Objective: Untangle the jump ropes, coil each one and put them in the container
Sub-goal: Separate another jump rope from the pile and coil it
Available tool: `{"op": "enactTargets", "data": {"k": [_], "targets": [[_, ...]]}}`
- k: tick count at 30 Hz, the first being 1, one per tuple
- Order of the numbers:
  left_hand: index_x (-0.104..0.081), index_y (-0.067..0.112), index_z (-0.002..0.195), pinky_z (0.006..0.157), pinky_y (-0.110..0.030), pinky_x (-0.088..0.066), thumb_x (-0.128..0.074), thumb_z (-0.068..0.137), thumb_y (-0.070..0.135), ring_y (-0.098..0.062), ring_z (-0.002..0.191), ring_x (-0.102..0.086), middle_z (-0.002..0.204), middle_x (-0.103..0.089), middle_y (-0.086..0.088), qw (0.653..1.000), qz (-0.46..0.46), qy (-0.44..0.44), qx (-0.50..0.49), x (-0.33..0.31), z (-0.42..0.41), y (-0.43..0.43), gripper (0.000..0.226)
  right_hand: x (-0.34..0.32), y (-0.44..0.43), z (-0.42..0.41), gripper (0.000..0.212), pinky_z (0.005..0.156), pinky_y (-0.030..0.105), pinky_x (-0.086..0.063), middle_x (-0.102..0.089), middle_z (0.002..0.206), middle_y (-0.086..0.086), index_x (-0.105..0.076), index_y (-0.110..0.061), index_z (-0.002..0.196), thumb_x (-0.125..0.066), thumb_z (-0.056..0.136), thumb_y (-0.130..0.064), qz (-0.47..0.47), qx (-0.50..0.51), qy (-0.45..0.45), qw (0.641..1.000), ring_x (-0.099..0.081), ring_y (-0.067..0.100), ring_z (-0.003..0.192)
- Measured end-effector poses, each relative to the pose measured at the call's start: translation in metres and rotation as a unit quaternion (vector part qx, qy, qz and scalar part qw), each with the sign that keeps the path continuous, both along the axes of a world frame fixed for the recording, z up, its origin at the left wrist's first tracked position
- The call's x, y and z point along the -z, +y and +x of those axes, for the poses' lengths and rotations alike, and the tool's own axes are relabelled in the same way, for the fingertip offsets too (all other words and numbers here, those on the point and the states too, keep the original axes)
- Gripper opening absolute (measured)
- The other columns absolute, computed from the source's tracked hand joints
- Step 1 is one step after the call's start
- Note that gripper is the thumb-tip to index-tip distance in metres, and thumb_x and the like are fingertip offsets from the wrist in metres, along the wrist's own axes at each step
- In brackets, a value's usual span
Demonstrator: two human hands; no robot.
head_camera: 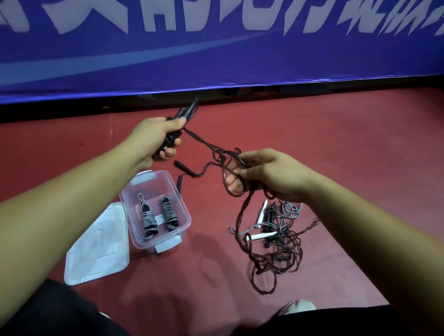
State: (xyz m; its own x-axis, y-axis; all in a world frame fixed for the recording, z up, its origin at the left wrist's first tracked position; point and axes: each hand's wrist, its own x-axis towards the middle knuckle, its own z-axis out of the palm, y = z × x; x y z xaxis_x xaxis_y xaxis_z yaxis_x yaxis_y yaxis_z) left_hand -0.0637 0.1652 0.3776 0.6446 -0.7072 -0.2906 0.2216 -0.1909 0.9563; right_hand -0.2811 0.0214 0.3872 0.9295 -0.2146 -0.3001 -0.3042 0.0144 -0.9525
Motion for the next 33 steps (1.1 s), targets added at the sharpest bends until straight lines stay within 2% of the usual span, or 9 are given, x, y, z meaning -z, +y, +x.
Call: {"op": "enactTargets", "data": {"k": [5,9,12,15,20,22,26,29,33], "targets": [[-0.053,0.020,0.090,0.037,-0.014,-0.023,-0.062,0.095,0.031,-0.012,0.040,-0.037,0.064,-0.051,-0.005,0.996,0.033,-0.058,0.052,0.004,-0.006,0.003,0.015,0.011,-0.012,-0.007,0.023,0.091,0.042,-0.057,-0.069,0.099,0.029,-0.060,0.004,0.102,-0.039,0.099,0.012,-0.084,0.075,0.018,0.993,-0.070,0.039,0.095],[-0.054,0.022,0.084,0.038,-0.017,-0.026,-0.060,0.096,0.029,-0.015,0.046,-0.038,0.065,-0.052,-0.004,0.984,0.014,-0.098,0.148,-0.011,-0.013,0.009,0.016,0.008,-0.027,-0.015,0.025,0.063,0.035,-0.050,-0.067,0.082,0.013,-0.060,-0.010,0.120,-0.055,0.097,0.000,-0.210,0.077,0.051,0.973,-0.058,0.022,0.065],[-0.051,0.020,0.083,0.038,-0.017,-0.023,-0.060,0.095,0.028,-0.014,0.045,-0.037,0.065,-0.050,-0.006,0.980,-0.030,-0.070,0.184,-0.020,-0.022,0.009,0.017,0.005,-0.028,-0.014,0.019,0.057,0.031,-0.048,-0.061,0.074,0.010,-0.063,-0.022,0.116,-0.059,0.099,-0.013,-0.219,0.055,0.028,0.974,-0.058,0.022,0.060],[-0.050,0.015,0.086,0.036,-0.015,-0.022,-0.056,0.095,0.028,-0.012,0.043,-0.035,0.063,-0.048,-0.005,0.987,-0.066,-0.026,0.146,-0.024,-0.022,0.007,0.016,0.004,-0.021,-0.010,0.024,0.067,0.032,-0.056,-0.066,0.077,0.012,-0.065,0.004,0.108,-0.054,0.103,-0.016,-0.186,0.059,0.009,0.981,-0.067,0.025,0.069],[-0.049,0.015,0.086,0.036,-0.014,-0.021,-0.058,0.094,0.031,-0.012,0.041,-0.037,0.062,-0.049,-0.004,0.994,-0.052,0.014,0.097,-0.013,-0.012,0.004,0.019,0.001,-0.014,0.001,0.019,0.045,0.025,-0.031,-0.039,0.055,-0.003,-0.063,-0.001,0.107,-0.049,0.104,-0.013,-0.103,0.113,-0.011,0.988,-0.034,0.015,0.048],[-0.049,0.016,0.086,0.035,-0.014,-0.021,-0.058,0.095,0.030,-0.012,0.041,-0.037,0.062,-0.049,-0.004,0.996,-0.045,0.013,0.082,-0.010,-0.009,0.002,0.019,0.001,-0.010,0.002,0.015,0.043,0.024,-0.031,-0.038,0.054,-0.002,-0.061,-0.006,0.103,-0.049,0.104,-0.014,-0.093,0.109,-0.014,0.990,-0.033,0.015,0.045],[-0.046,0.020,0.084,0.035,-0.013,-0.022,-0.057,0.097,0.031,-0.010,0.039,-0.036,0.061,-0.049,-0.001,0.998,-0.051,0.028,0.024,-0.011,0.002,-0.001,0.020,0.000,-0.009,-0.002,0.026,0.056,0.038,-0.058,-0.055,0.065,0.014,-0.063,0.004,0.106,-0.045,0.106,-0.014,-0.056,0.123,0.023,0.991,-0.067,0.034,0.062],[-0.046,0.020,0.084,0.035,-0.014,-0.022,-0.057,0.097,0.032,-0.010,0.039,-0.037,0.060,-0.049,0.000,0.997,-0.054,0.049,-0.029,-0.011,0.019,0.004,0.021,0.005,-0.018,-0.006,0.022,0.079,0.056,-0.060,-0.065,0.080,0.020,-0.065,0.005,0.103,-0.047,0.104,-0.008,-0.030,0.182,0.035,0.982,-0.072,0.039,0.086],[-0.048,0.020,0.084,0.034,-0.014,-0.023,-0.059,0.096,0.033,-0.010,0.039,-0.037,0.060,-0.049,0.000,0.997,-0.026,0.039,-0.053,-0.002,0.033,0.009,0.021,0.009,-0.020,-0.005,0.025,0.082,0.049,-0.061,-0.068,0.085,0.021,-0.064,0.003,0.094,-0.041,0.104,-0.002,-0.008,0.216,0.059,0.975,-0.072,0.037,0.088]]}}
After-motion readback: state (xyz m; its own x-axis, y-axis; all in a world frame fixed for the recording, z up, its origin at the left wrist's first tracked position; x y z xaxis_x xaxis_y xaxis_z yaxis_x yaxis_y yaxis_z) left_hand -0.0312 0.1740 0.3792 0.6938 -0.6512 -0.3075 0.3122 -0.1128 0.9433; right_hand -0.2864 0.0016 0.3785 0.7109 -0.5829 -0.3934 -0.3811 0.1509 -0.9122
